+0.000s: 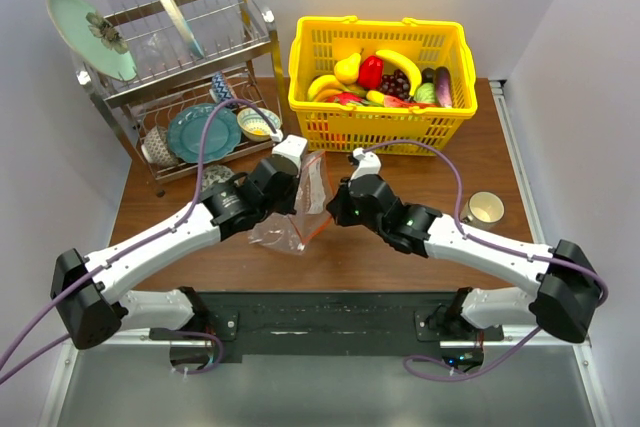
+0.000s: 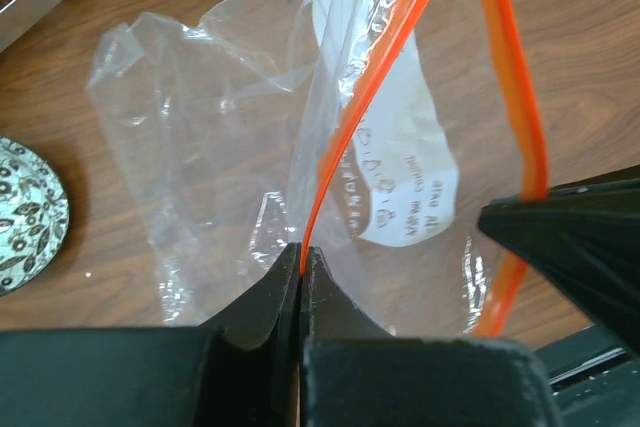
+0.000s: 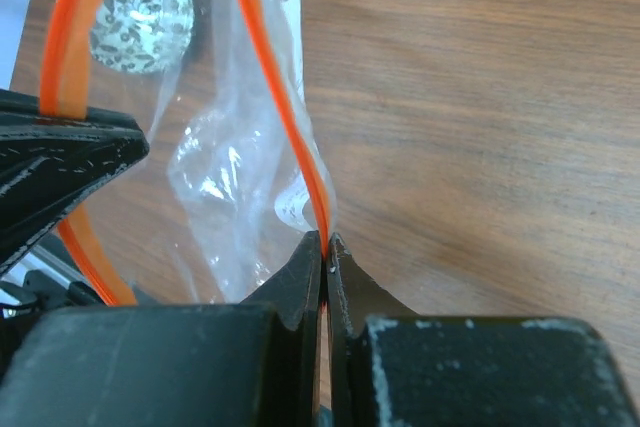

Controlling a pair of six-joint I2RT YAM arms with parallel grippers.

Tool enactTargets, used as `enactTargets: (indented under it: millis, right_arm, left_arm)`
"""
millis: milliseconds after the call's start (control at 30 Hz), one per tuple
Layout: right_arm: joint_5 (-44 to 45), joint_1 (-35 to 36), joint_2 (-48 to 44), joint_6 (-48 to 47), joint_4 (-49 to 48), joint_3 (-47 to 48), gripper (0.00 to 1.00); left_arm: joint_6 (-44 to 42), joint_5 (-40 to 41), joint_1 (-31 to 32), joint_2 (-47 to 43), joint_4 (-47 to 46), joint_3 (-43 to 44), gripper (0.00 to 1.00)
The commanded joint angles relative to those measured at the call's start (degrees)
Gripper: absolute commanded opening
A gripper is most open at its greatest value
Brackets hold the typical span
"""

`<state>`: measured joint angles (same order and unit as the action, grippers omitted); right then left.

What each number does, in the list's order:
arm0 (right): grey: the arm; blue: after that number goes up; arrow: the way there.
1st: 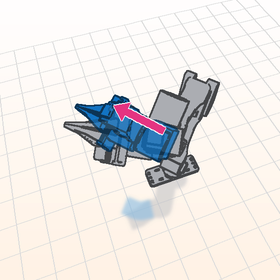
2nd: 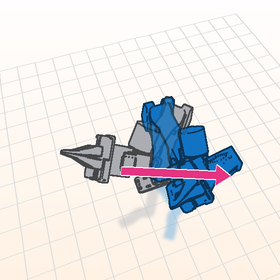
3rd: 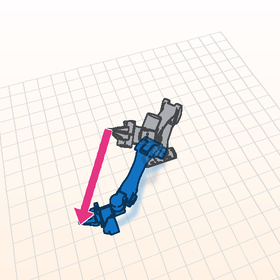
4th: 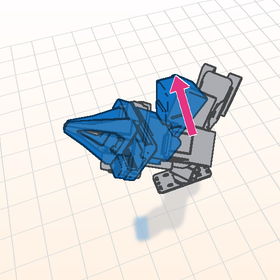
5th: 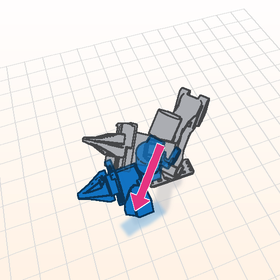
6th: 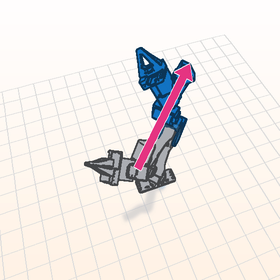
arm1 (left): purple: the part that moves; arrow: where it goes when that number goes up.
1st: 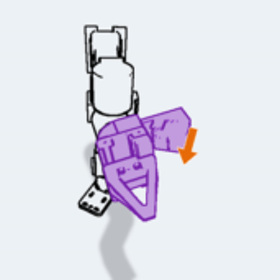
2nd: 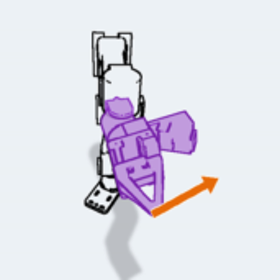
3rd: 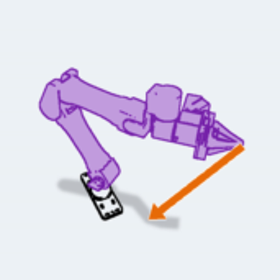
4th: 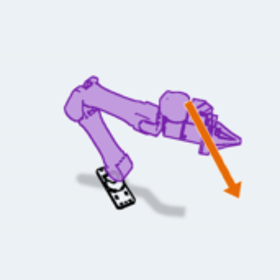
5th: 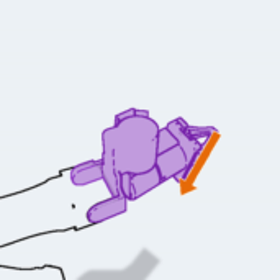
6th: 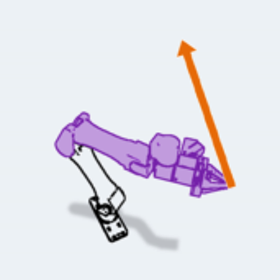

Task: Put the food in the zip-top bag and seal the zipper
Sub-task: Open the zipper of the food storage bag.

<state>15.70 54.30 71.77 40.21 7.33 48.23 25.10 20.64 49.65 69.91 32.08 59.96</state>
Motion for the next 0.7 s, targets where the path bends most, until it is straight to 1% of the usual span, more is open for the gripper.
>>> enactTargets:
  millis: [0, 33, 100, 167, 367, 400, 533, 667]
  right_arm:
    - [4.9, -0.1, -1.3, 0.1, 3.5, 3.2, 0.18]
    - [5.3, -0.1, -1.2, -1.7, 4.3, 3.8, 0.29]
    - [5.6, -0.1, -1.6, -4.1, 5.4, 5.5, 0.43]
    - [5.7, -0.2, -3.0, -7.2, 6.5, 7.2, 0.44]
    - [9.3, -1.0, -3.8, -14.1, 16.0, 20.3, 0.44]
    - [9.7, -1.8, -3.7, -14.7, 18.1, 23.5, 0.44]
    - [11.5, -5.1, -2.1, -18.5, 20.4, 30.6, 0.44]
    - [10.3, -10.2, 1.7, -20.3, 22.9, 37.7, 0.43]
  left_arm:
    - [0.1, 3.2, 0.4, -1.3, 1.0, -0.6, 0.0]
    - [-0.5, 4.4, 0.3, -1.6, 1.4, -0.1, 0.0]
    - [-2.2, 5.3, 0.2, -1.8, 1.8, 0.4, 0.0]
    - [-4.1, 6.9, 0.1, -1.5, 1.8, 0.9, 0.0]
    - [-8.1, 10.6, -0.4, -1.5, -1.0, 0.5, 0.0]
    - [-8.7, 10.6, -0.4, -1.7, -1.8, 0.2, 0.0]
    - [-12.2, 6.6, -0.6, -2.3, -7.2, -2.8, 0.0]
    - [-12.3, 8.0, -1.5, -2.6, -8.8, -4.2, 0.0]
